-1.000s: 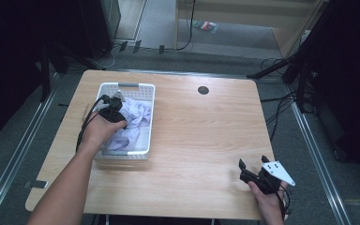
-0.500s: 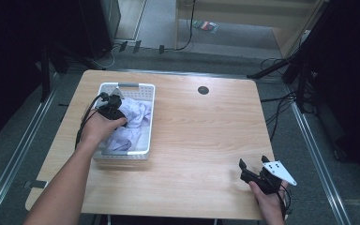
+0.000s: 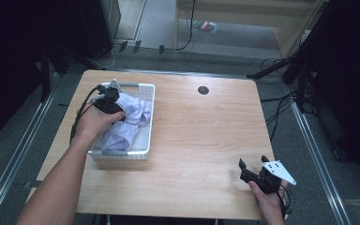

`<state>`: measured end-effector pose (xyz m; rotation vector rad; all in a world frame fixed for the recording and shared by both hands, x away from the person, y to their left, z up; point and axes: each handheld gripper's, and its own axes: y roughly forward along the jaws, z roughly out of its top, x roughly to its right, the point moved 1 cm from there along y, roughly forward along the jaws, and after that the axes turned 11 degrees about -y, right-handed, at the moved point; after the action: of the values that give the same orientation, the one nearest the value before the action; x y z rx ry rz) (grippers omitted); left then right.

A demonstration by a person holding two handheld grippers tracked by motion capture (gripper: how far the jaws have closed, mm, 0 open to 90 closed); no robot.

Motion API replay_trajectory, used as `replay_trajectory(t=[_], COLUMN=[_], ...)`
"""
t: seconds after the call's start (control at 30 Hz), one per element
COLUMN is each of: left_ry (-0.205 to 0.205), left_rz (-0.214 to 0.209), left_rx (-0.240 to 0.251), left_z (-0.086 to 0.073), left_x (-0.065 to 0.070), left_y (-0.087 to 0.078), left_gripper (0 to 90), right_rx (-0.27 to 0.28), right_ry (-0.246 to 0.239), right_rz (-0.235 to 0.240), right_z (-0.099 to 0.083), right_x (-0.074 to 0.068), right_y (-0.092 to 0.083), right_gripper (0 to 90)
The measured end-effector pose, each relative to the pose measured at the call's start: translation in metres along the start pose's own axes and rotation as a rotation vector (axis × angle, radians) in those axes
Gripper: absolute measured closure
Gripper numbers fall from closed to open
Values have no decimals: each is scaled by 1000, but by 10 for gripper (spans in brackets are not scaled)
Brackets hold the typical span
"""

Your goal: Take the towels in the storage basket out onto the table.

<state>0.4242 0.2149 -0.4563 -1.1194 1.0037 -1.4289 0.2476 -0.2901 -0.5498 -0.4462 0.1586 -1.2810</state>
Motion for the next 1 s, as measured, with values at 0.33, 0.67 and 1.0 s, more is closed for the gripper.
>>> replay_trajectory(t=[0.33, 0.67, 1.0], left_ry=[5, 30, 28], left_rz=[-8, 11, -14], left_rx=[16, 26, 55], left_z=[7, 10, 12], left_x=[4, 10, 8], left_y=[-28, -42, -65], left_gripper=[625, 622, 621], right_rx=[0, -1, -2], right_ry=[2, 4, 1], right_rz=[-1, -1, 1], right_z=[0, 0, 0], right_x=[0, 0, 0], right_y=[0, 0, 0], right_gripper=[135, 134, 135])
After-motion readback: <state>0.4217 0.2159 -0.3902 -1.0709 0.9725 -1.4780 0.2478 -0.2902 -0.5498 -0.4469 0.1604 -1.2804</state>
